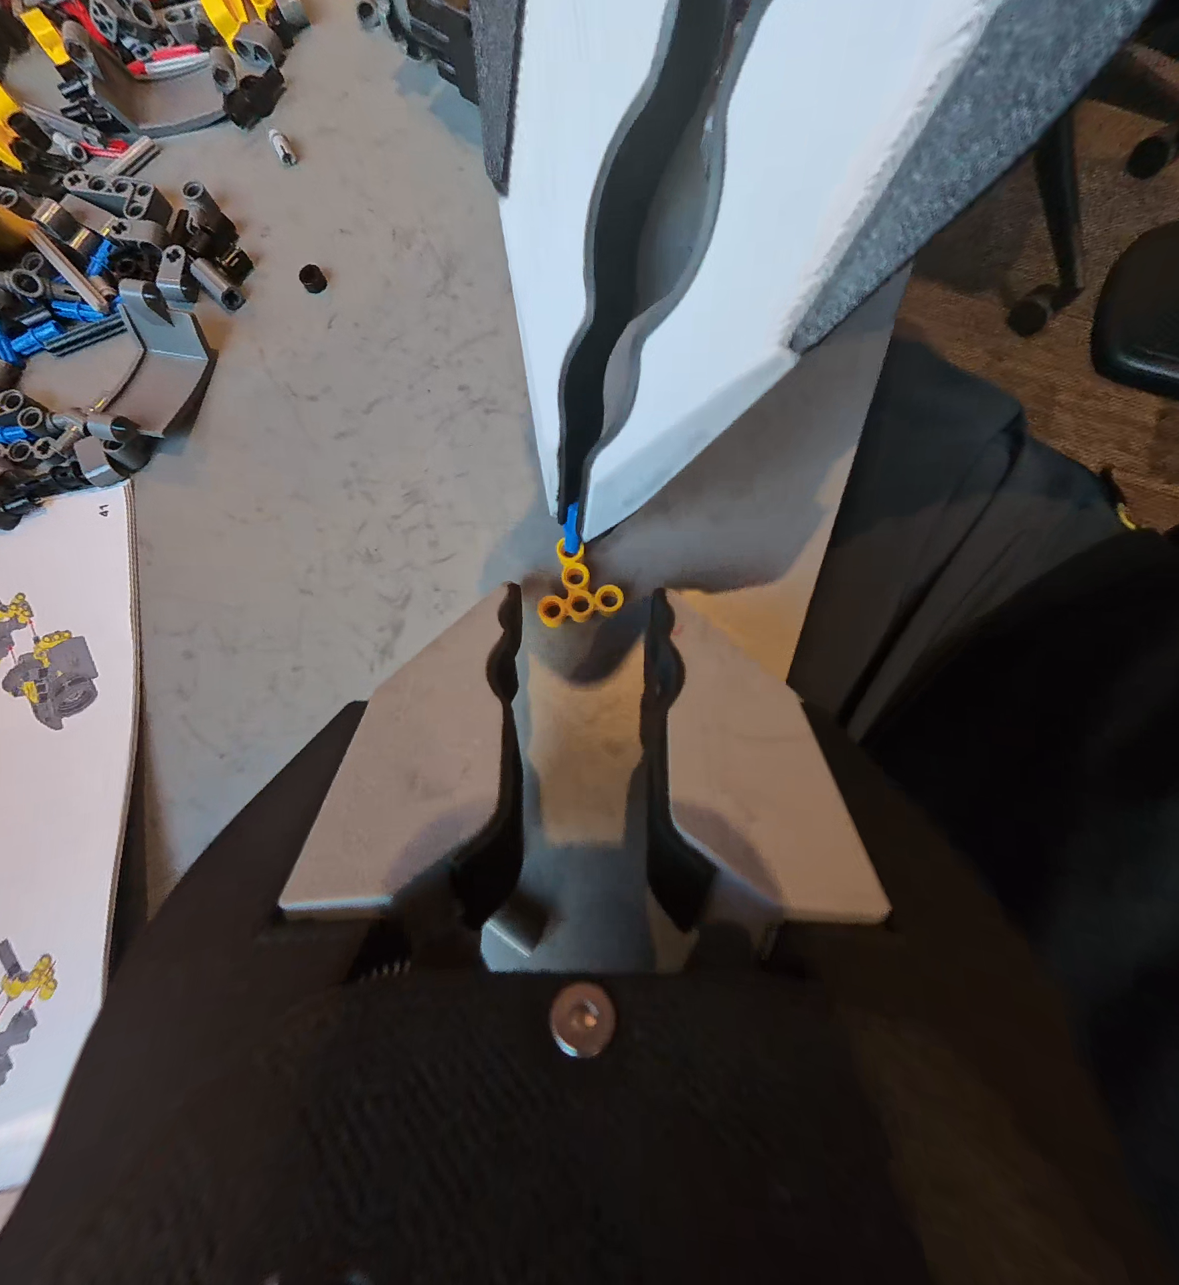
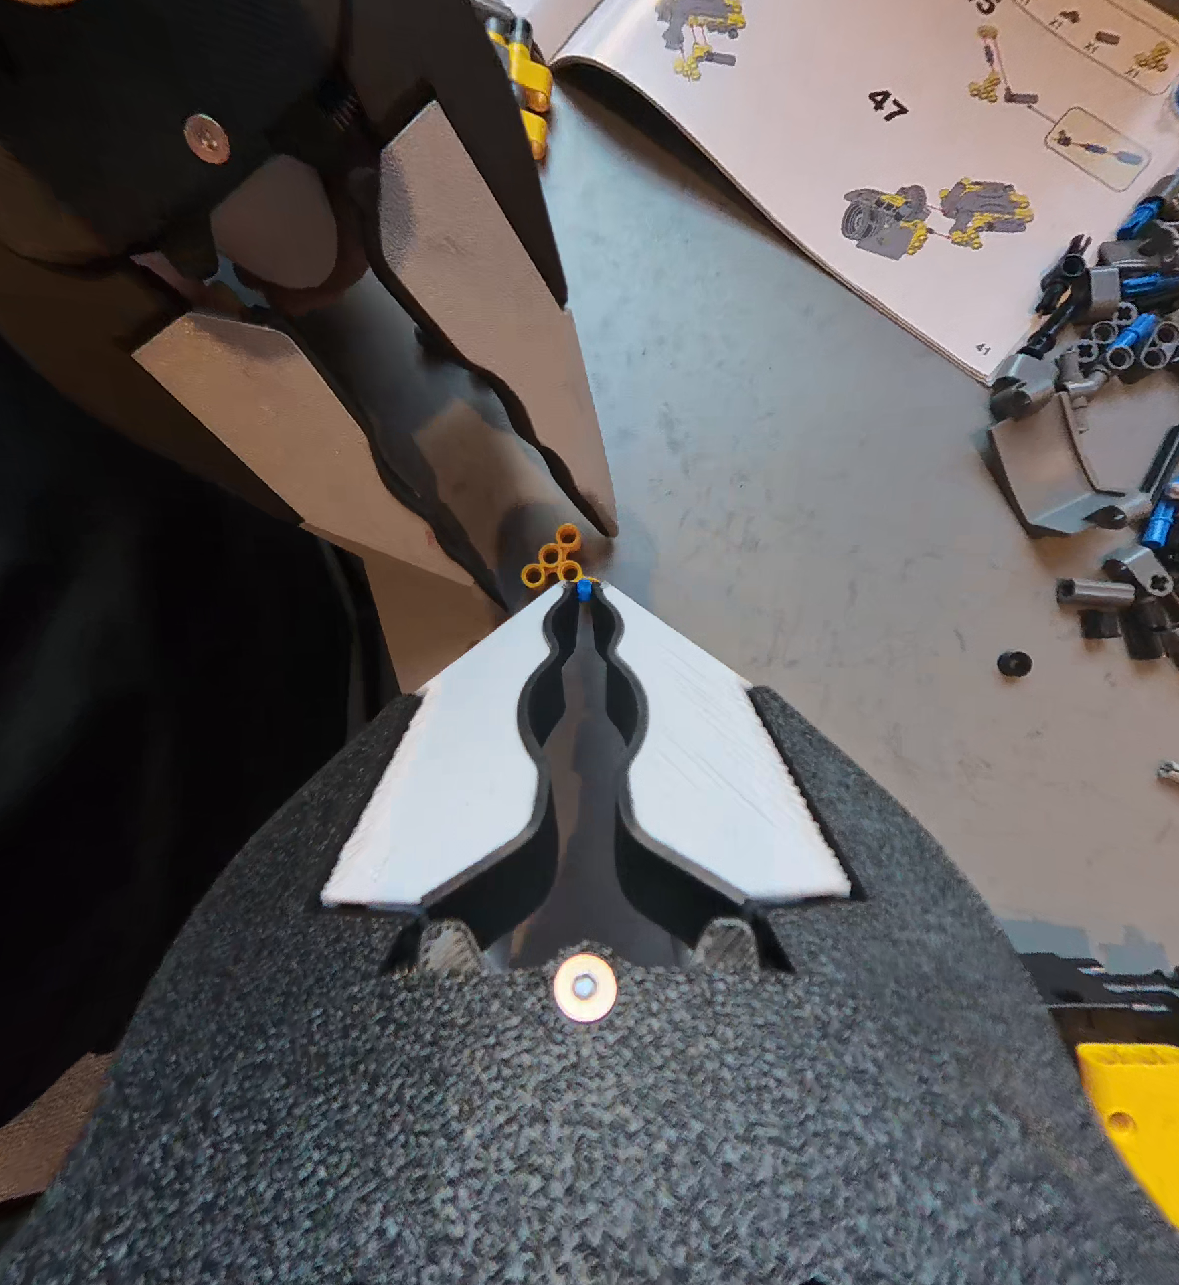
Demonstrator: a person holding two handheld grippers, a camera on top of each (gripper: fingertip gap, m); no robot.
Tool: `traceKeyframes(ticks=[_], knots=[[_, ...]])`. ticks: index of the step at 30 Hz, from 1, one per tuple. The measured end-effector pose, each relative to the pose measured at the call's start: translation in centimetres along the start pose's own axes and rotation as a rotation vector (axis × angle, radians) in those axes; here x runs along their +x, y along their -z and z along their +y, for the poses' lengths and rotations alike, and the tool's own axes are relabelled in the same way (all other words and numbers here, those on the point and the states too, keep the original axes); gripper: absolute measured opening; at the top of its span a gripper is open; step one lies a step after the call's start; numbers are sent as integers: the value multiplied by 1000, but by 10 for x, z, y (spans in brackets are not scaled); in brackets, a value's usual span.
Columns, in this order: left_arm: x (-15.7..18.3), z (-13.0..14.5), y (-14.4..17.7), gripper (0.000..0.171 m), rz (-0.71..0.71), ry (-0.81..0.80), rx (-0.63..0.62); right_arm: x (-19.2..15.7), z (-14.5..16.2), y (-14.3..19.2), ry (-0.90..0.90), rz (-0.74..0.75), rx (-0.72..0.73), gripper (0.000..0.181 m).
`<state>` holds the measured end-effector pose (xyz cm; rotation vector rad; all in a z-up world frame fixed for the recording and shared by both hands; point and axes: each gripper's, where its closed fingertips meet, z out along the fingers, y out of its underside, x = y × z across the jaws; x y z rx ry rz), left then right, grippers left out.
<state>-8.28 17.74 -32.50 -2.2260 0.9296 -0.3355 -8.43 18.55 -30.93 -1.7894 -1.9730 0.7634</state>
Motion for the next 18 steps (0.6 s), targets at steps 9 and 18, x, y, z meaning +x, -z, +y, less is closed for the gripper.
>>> traceKeyframes(ticks=[9, 18], knots=[[0, -1, -1, 21, 18, 24, 27, 2, 3, -3, 54, 33, -59, 2], [0, -1, -2, 21, 32, 19, 42, 2, 4, -3, 151, 71, -134, 2]])
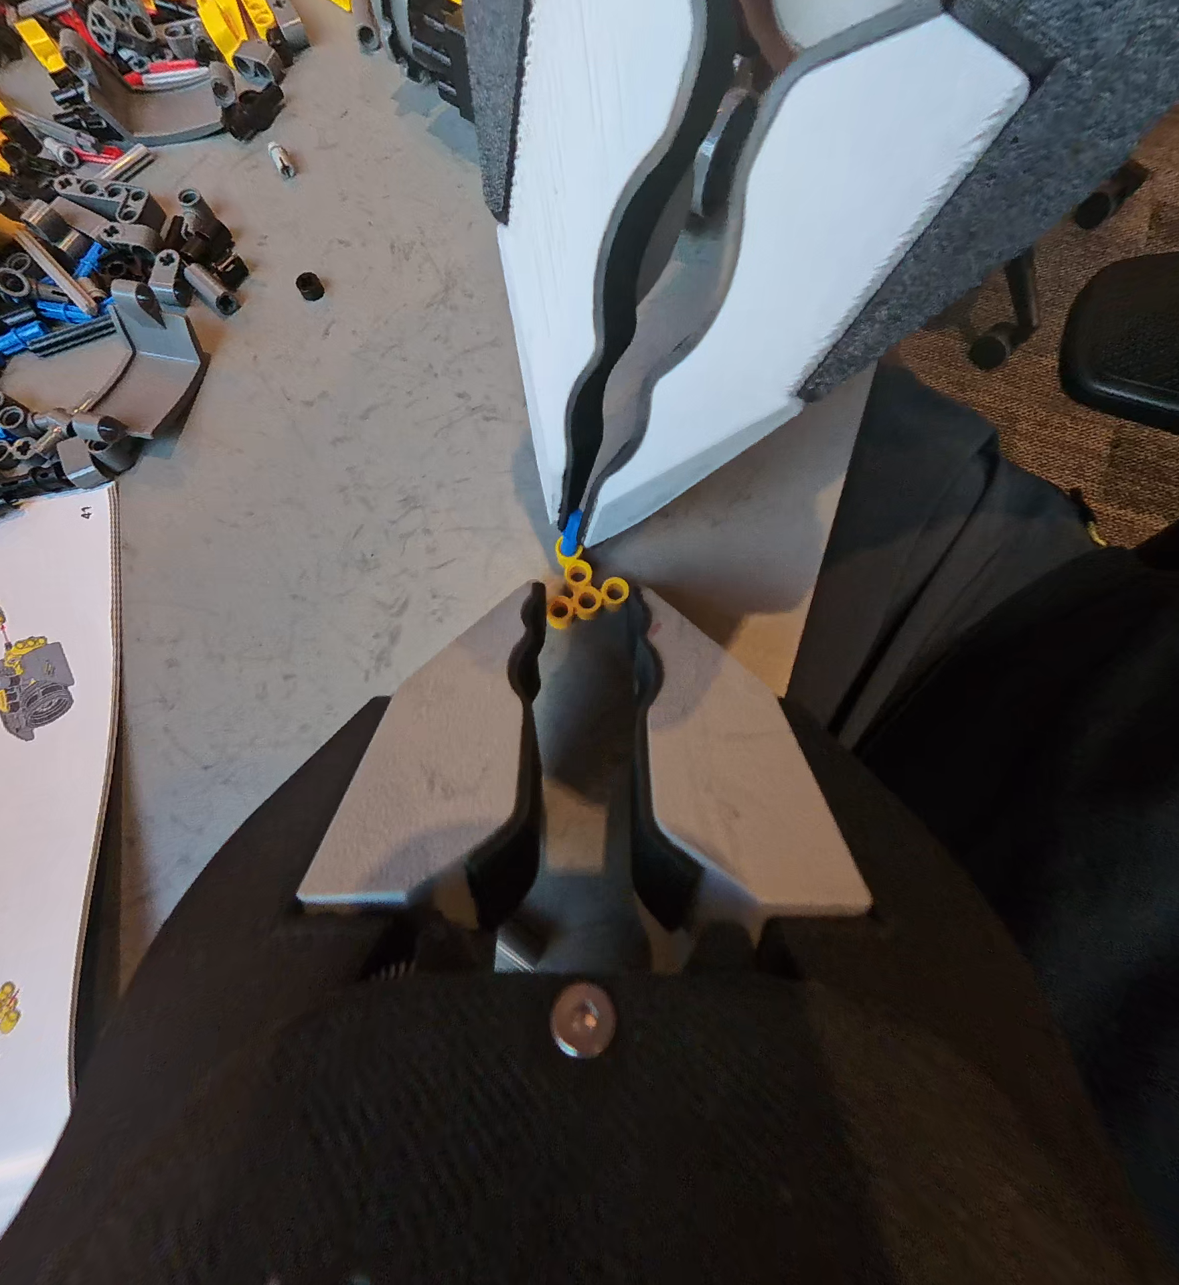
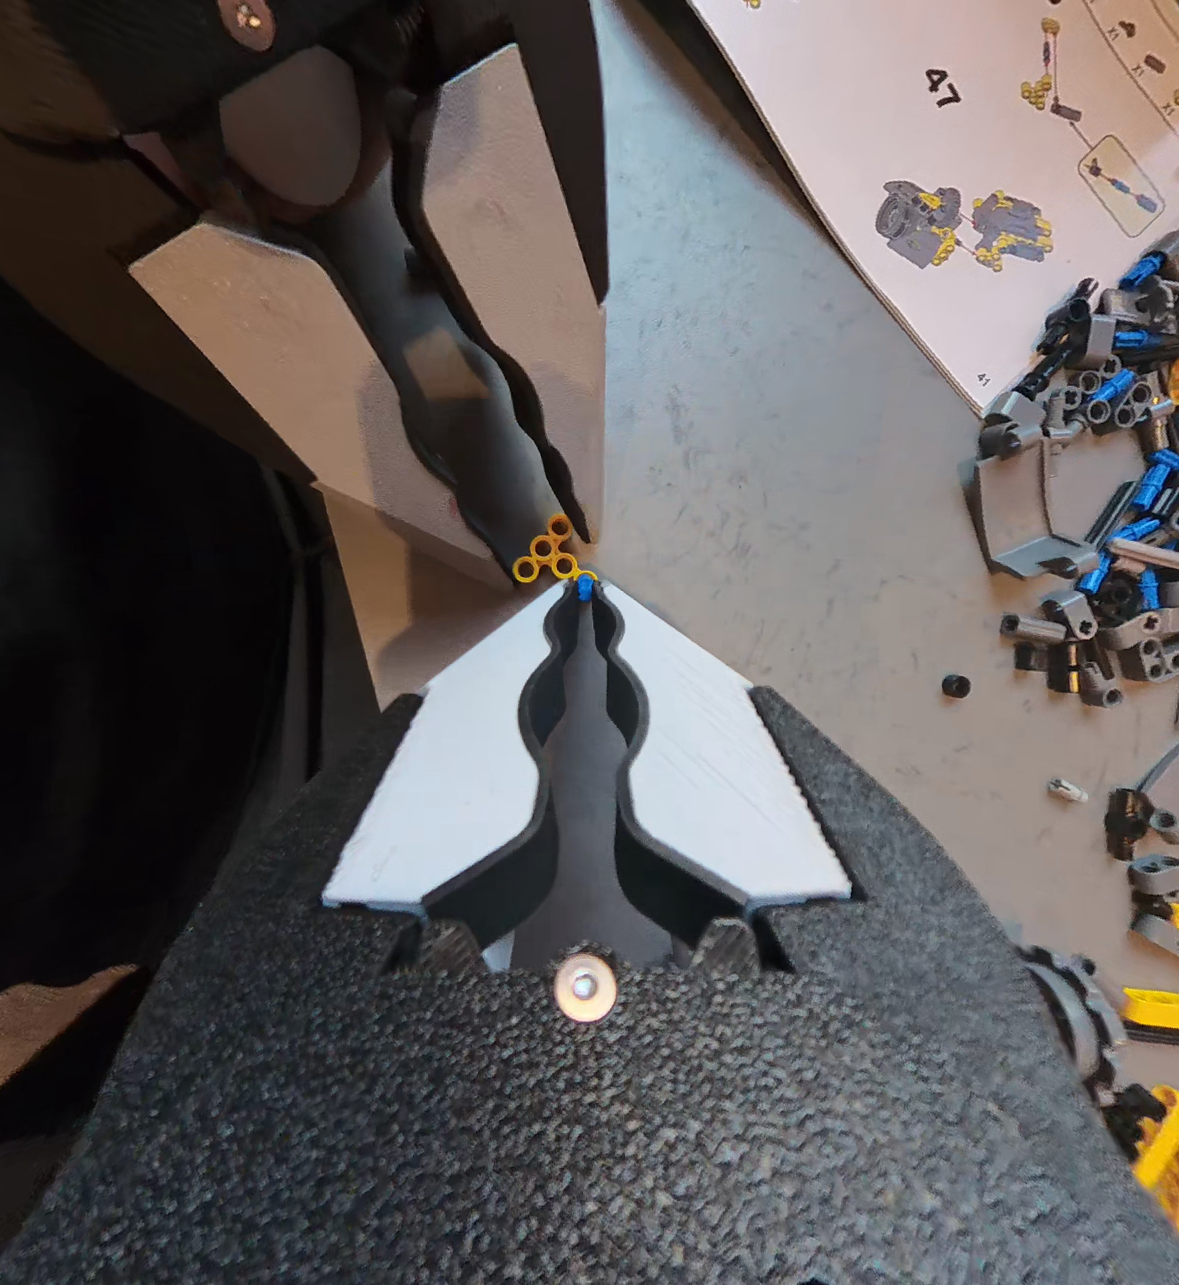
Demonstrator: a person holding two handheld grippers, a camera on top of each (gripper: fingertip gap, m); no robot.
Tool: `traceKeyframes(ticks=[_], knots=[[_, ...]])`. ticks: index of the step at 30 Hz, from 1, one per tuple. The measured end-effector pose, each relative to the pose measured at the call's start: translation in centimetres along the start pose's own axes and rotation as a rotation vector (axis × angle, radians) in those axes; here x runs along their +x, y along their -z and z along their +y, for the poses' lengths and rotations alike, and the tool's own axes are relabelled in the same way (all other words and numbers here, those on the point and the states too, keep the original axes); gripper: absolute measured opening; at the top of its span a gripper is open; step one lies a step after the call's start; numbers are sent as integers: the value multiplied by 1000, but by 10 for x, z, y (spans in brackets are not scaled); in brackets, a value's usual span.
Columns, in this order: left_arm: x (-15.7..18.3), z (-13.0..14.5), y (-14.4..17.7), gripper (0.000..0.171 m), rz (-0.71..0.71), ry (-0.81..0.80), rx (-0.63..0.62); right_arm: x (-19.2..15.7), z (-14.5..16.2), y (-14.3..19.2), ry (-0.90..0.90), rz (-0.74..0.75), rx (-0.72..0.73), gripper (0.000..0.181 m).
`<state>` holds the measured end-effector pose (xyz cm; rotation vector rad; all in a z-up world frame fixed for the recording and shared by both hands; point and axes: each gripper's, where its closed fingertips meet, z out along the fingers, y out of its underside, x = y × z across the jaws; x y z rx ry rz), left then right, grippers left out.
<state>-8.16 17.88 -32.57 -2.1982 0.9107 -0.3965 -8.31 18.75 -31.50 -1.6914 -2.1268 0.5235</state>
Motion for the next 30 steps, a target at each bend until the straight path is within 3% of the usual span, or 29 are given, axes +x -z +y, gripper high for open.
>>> traceKeyframes(ticks=[8, 16, 26, 30], knots=[[0, 0, 0, 20, -2, -8, 3, -1, 0, 0, 284, 65, -92, 2], [0, 0, 0, 20, -4, -3, 6, -3, -1, -1, 379, 74, -116, 2], [0, 0, 0, 21, -16, -7, 6, -2, 0, -6, 92, -70, -32, 2], [0, 0, 0, 20, -16, -5, 6, -2, 0, -7, -137, -189, 12, 3]])
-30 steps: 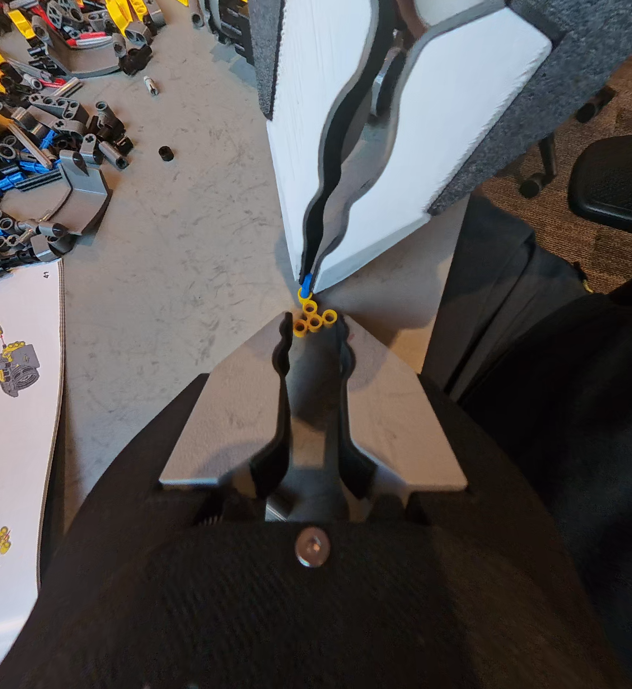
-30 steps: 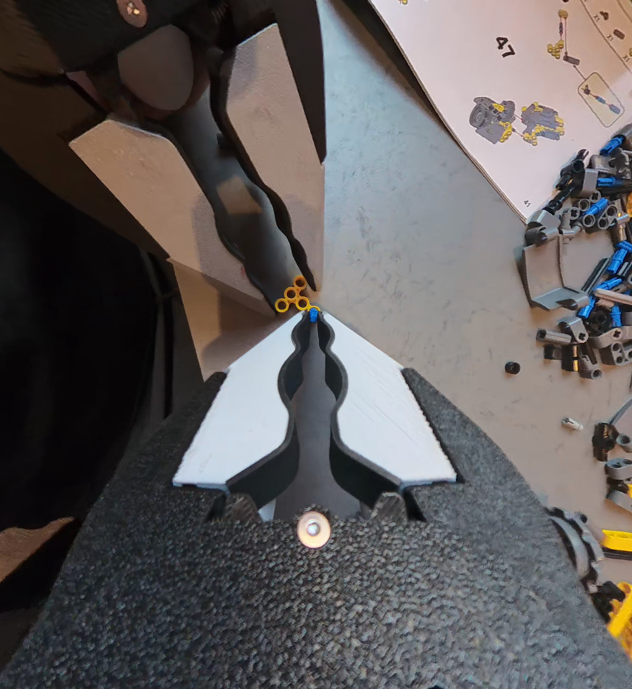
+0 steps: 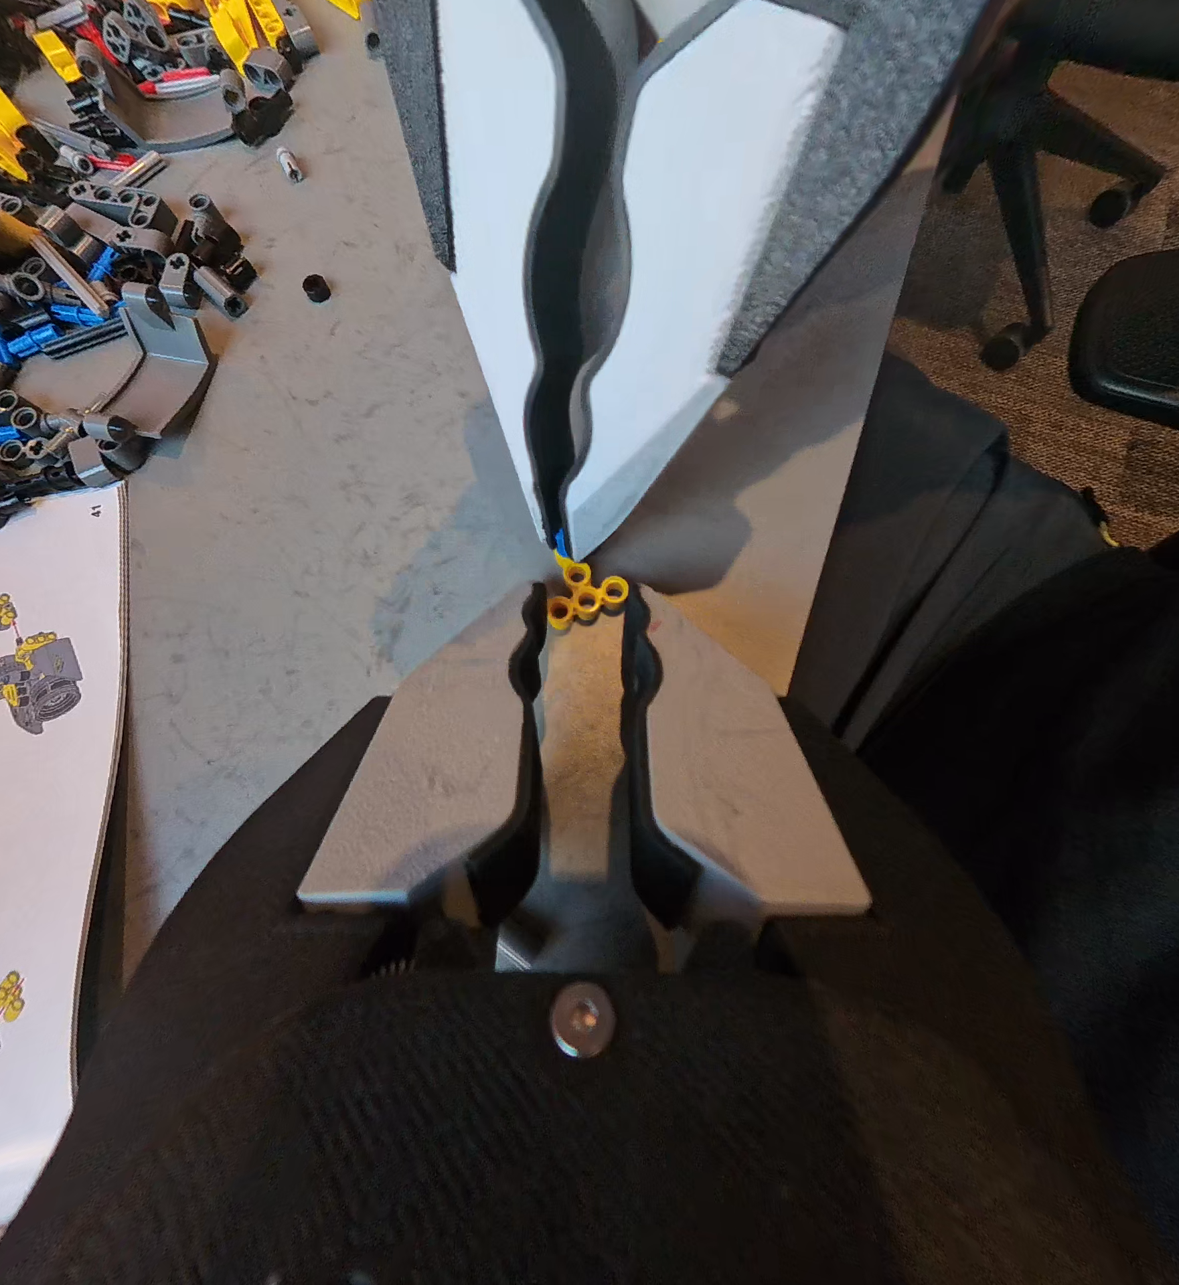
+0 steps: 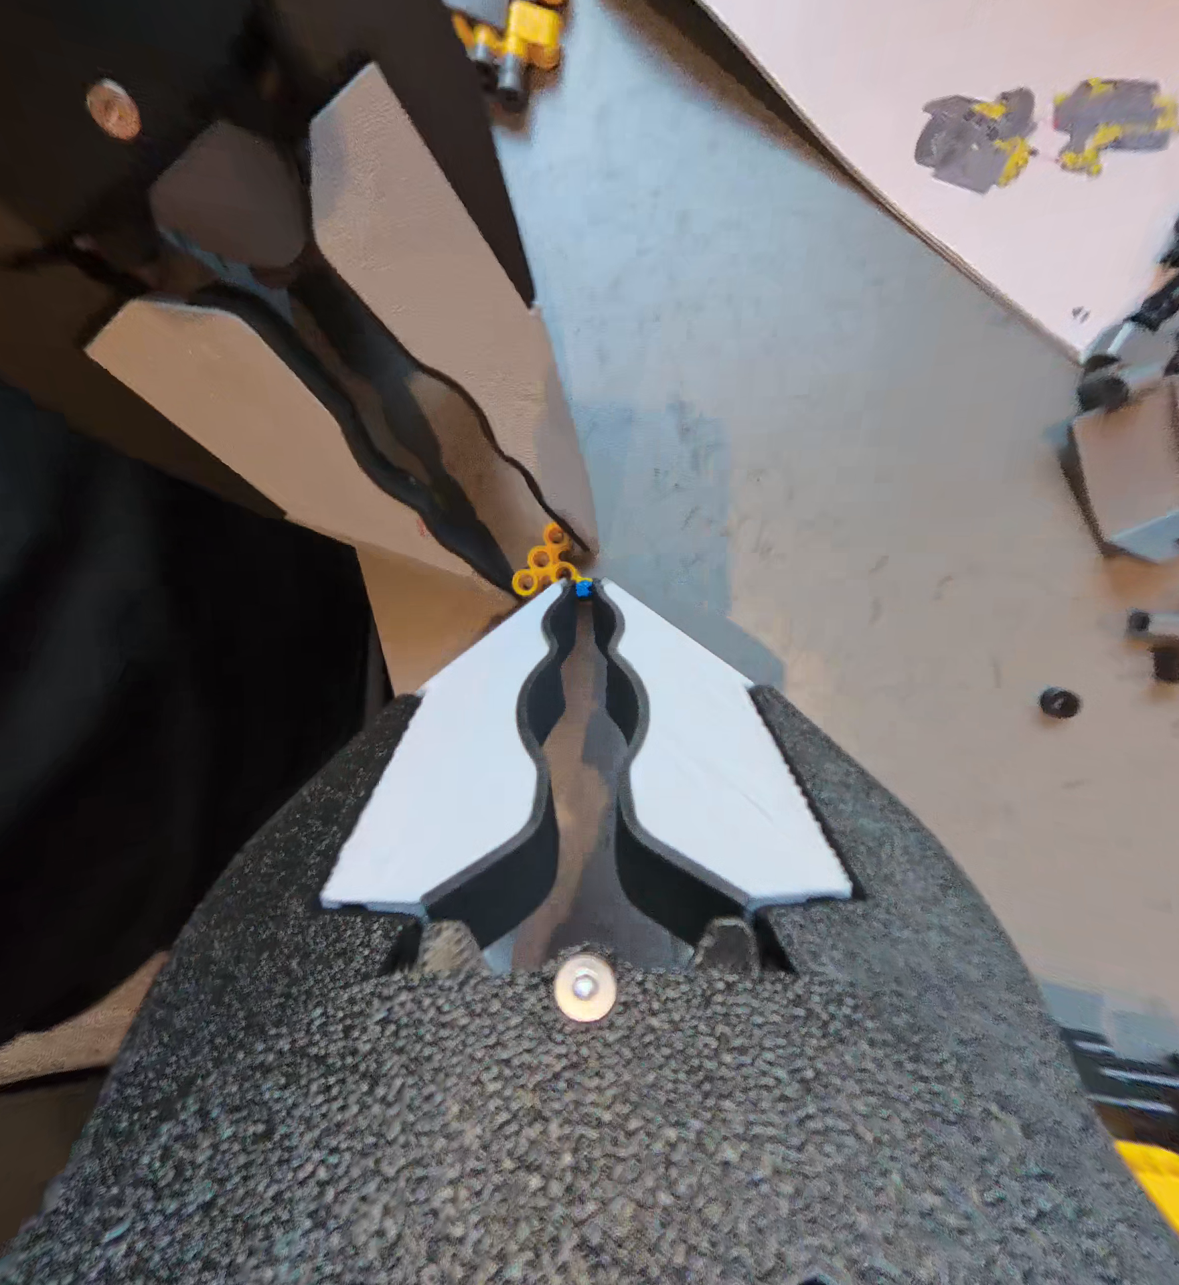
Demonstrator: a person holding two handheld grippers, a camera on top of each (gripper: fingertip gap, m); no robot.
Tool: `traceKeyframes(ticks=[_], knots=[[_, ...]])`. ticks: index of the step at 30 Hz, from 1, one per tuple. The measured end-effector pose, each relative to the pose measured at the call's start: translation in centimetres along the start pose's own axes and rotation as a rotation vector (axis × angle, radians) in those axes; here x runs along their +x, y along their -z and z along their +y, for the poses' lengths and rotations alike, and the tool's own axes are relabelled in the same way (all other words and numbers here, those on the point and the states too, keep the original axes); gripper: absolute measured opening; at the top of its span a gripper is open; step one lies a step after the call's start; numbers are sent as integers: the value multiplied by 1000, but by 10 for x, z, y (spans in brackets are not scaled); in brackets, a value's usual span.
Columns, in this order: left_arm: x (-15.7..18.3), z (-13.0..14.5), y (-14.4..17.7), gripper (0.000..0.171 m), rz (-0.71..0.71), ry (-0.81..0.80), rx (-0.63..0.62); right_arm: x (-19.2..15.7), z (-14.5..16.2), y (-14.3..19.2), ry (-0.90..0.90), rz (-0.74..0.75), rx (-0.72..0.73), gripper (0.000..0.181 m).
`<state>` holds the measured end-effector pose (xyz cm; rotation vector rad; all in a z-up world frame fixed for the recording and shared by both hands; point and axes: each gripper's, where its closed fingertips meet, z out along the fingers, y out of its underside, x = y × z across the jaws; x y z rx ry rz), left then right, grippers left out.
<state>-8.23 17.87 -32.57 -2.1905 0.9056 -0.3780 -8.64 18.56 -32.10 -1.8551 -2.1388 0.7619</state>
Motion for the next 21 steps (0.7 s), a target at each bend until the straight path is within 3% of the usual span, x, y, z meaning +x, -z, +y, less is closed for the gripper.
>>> traceKeyframes(ticks=[6, 9, 12, 21], knots=[[0, 0, 0, 20, 3, 6, 1, -1, -5, 6, -77, -37, 123, 4], [0, 0, 0, 20, 1, 16, 0, 2, -12, 17, -147, -38, 224, 17], [0, 0, 1, 20, -8, 17, -3, 1, -13, 20, -195, -21, 279, 18], [2, 1, 2, 20, -26, 3, -24, -13, -8, 17, -222, 80, 359, 19]])
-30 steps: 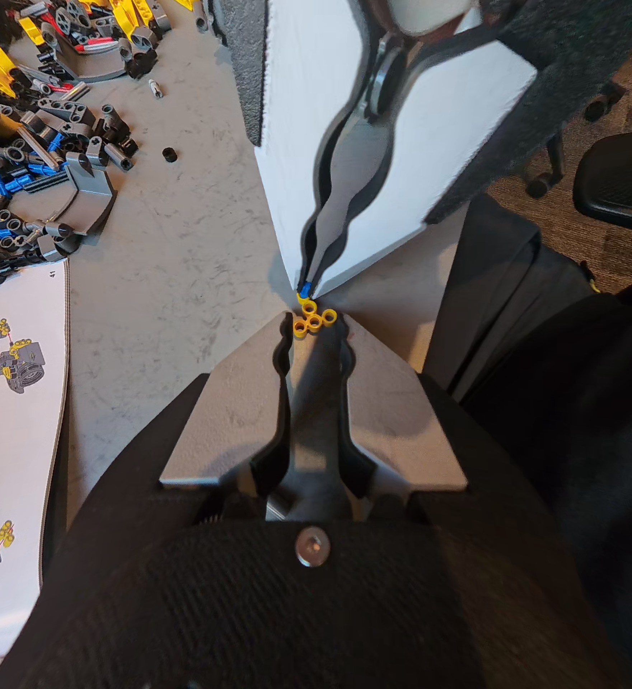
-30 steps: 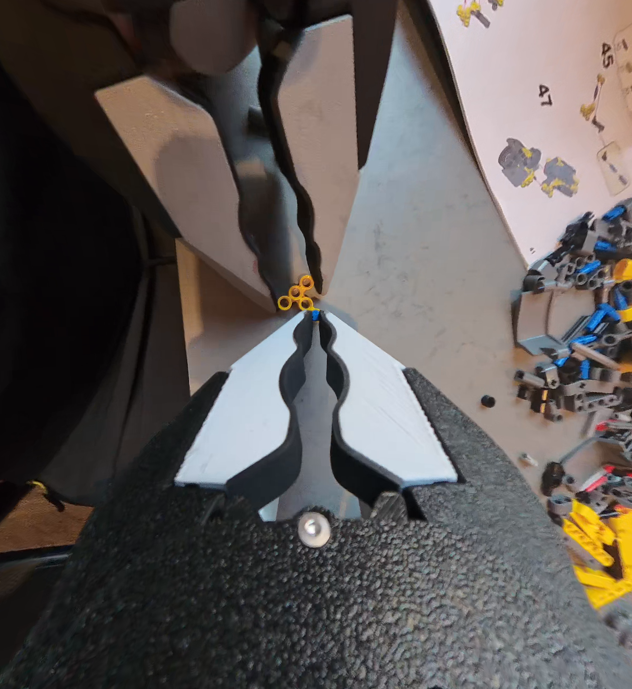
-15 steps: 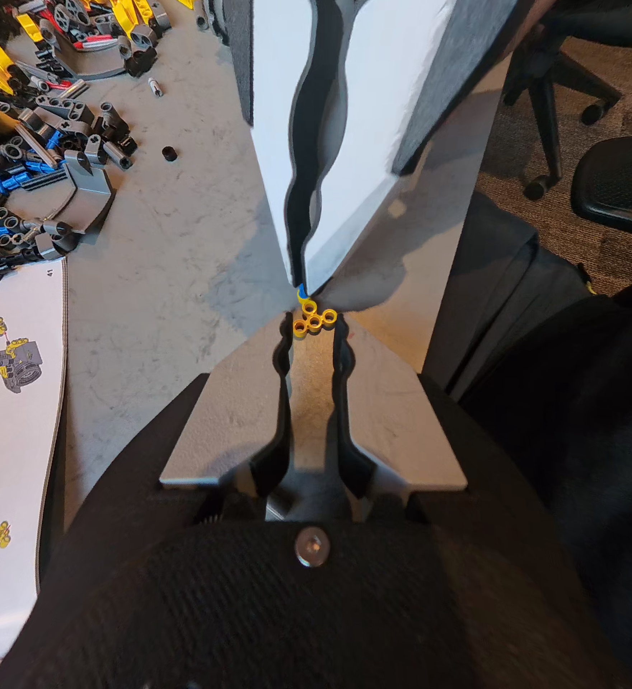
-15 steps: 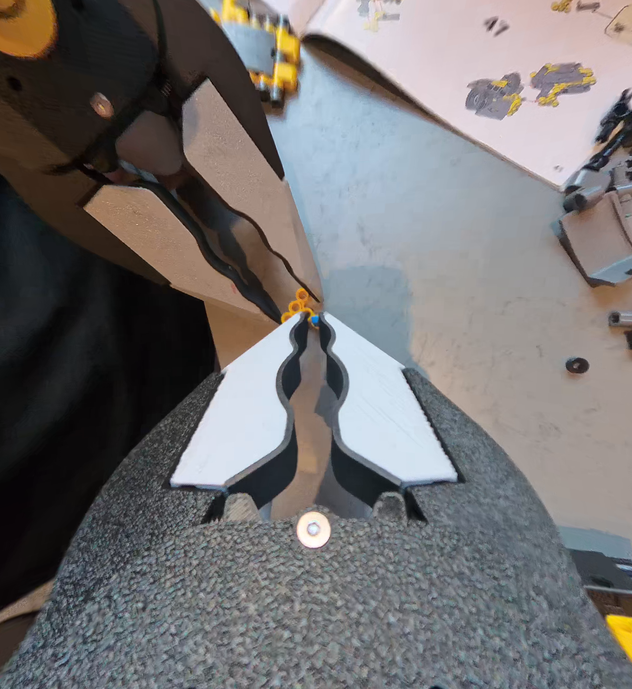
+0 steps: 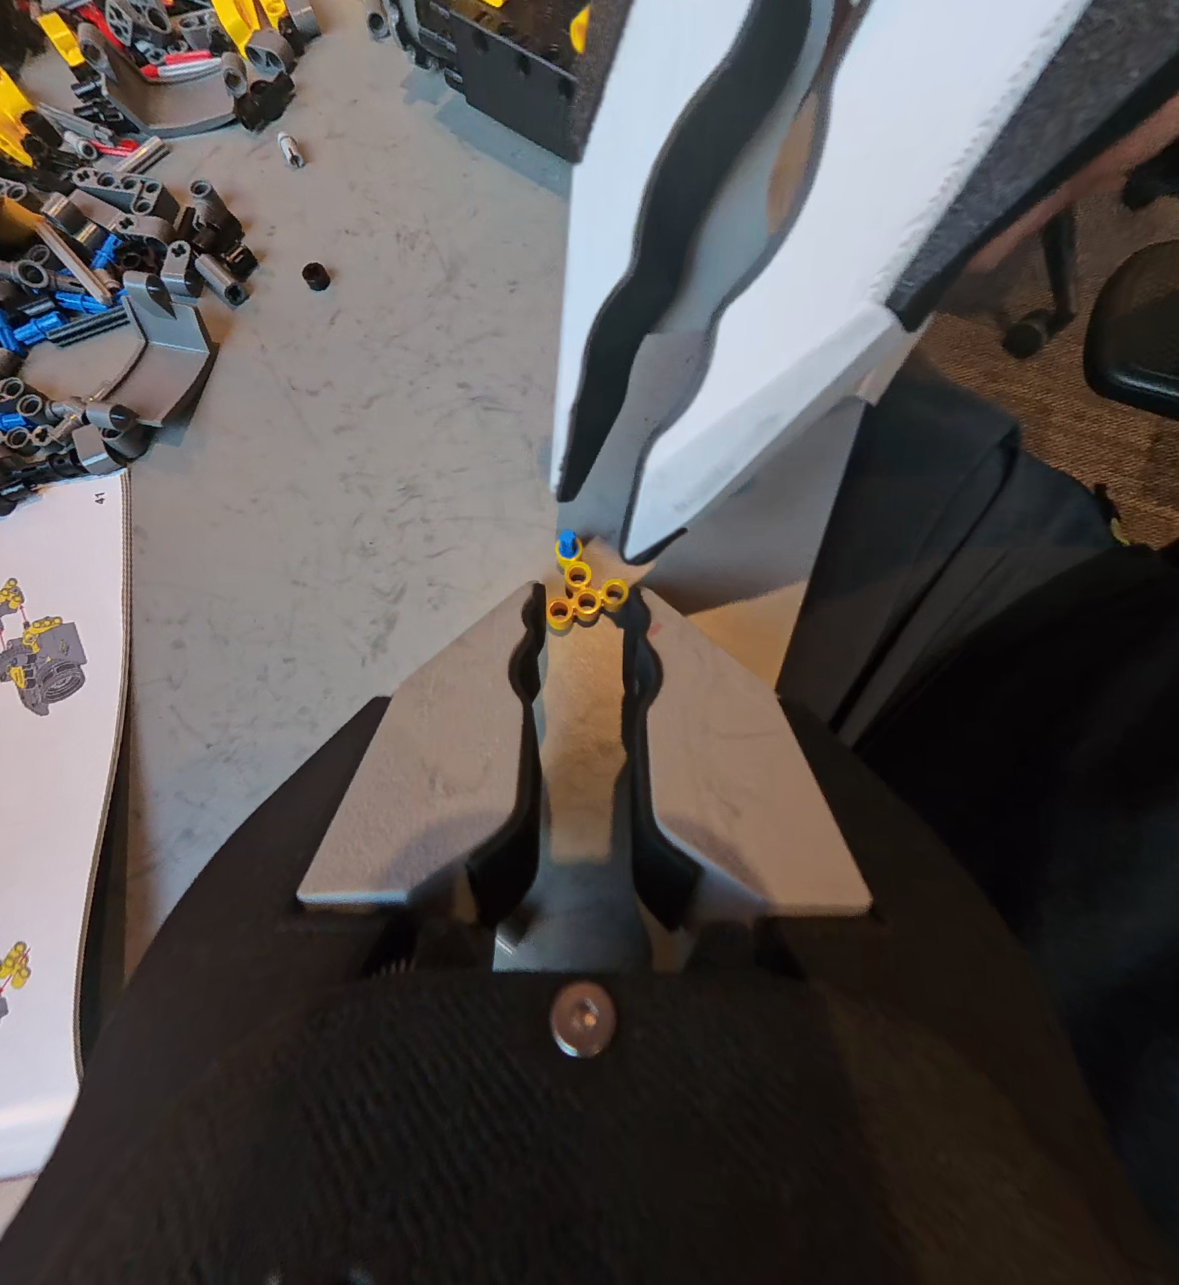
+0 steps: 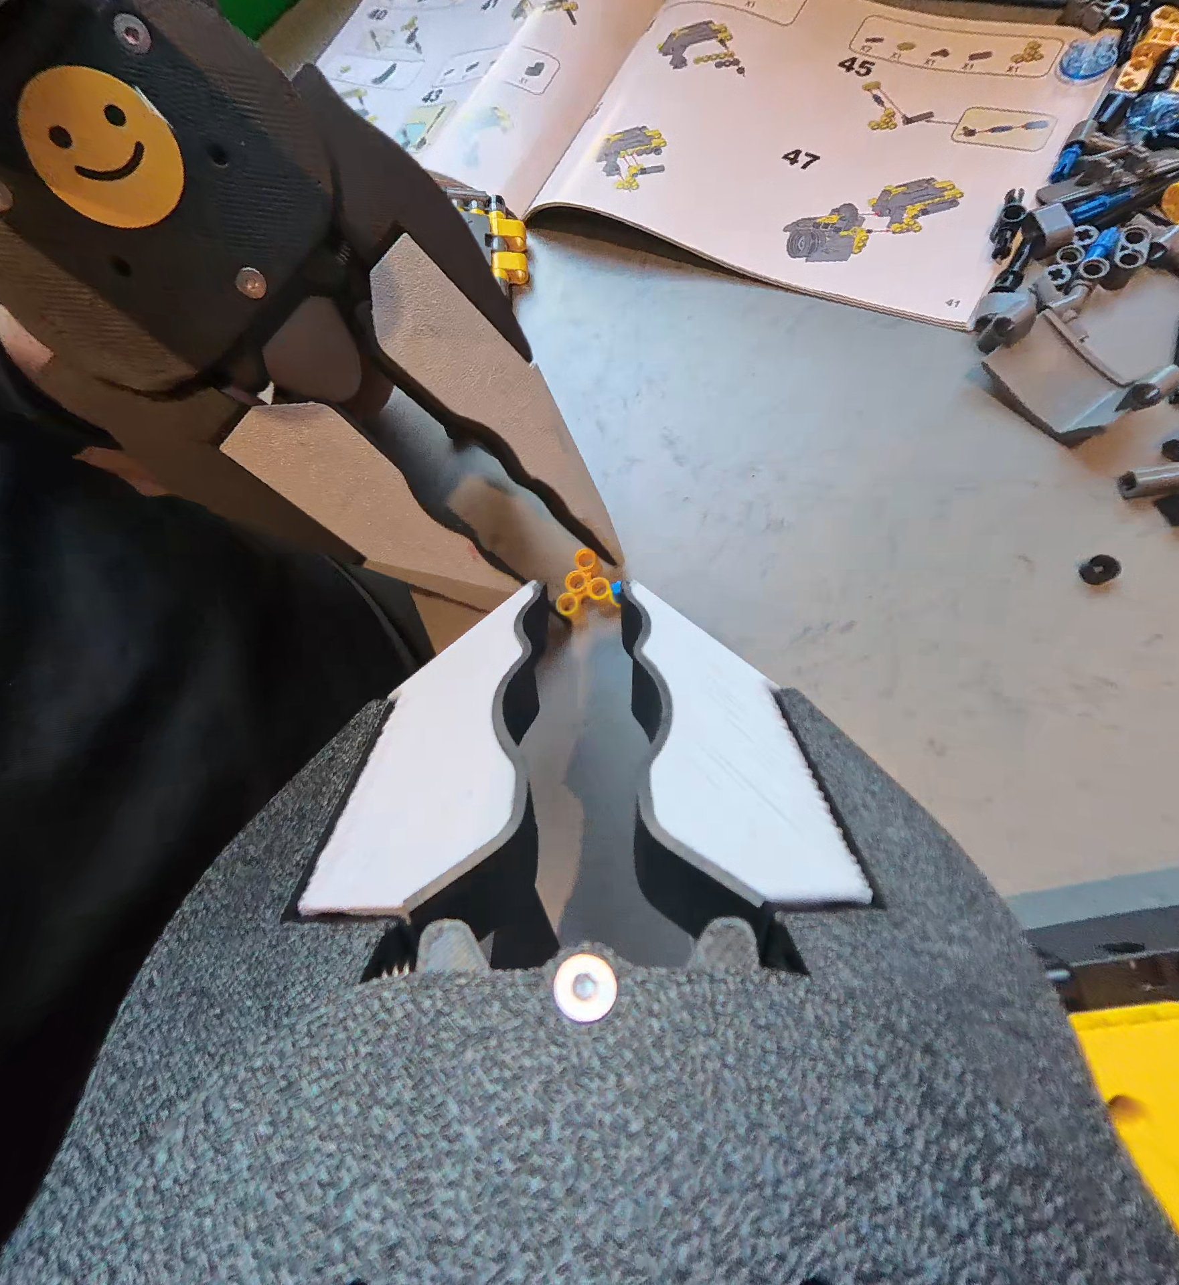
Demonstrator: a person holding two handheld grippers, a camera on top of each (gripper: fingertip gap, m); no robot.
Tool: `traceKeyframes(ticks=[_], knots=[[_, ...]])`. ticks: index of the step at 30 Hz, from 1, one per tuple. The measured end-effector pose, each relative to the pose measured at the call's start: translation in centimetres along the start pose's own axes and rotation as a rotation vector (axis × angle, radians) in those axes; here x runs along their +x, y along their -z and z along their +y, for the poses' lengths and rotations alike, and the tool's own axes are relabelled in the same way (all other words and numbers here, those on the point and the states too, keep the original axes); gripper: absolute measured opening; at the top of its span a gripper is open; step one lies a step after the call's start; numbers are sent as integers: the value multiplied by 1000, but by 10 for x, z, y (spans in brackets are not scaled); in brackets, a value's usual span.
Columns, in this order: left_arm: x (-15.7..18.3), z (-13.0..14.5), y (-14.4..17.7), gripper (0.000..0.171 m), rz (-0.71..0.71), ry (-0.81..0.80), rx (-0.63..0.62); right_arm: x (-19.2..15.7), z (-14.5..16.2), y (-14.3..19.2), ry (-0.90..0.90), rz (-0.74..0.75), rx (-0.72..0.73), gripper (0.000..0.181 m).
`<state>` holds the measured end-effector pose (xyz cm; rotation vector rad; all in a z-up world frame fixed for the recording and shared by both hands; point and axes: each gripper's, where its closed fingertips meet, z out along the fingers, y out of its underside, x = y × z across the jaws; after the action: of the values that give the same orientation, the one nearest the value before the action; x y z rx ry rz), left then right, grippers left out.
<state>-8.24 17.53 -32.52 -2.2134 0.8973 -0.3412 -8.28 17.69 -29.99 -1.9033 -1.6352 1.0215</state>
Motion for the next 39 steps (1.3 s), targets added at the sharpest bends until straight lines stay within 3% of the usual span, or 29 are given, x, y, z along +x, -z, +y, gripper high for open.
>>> traceKeyframes(ticks=[16, 22, 30, 34, 39], knots=[[2, 0, 9, 25, -14, 59, 28, 4, 14, -11, 44, 89, -24, 24], [2, -5, 41, 30, -30, 66, 80, 5, 16, -18, 65, 94, -38, 24], [-39, 35, 101, 33, -133, 194, 84, 10, 8, -26, 131, 85, -65, 22], [-46, 51, 103, 34, -149, 203, 39, 11, 4, -31, 205, 42, -88, 19], [-36, 49, 95, 32, -113, 166, 24, 5, 3, -35, 276, -60, -129, 18]])
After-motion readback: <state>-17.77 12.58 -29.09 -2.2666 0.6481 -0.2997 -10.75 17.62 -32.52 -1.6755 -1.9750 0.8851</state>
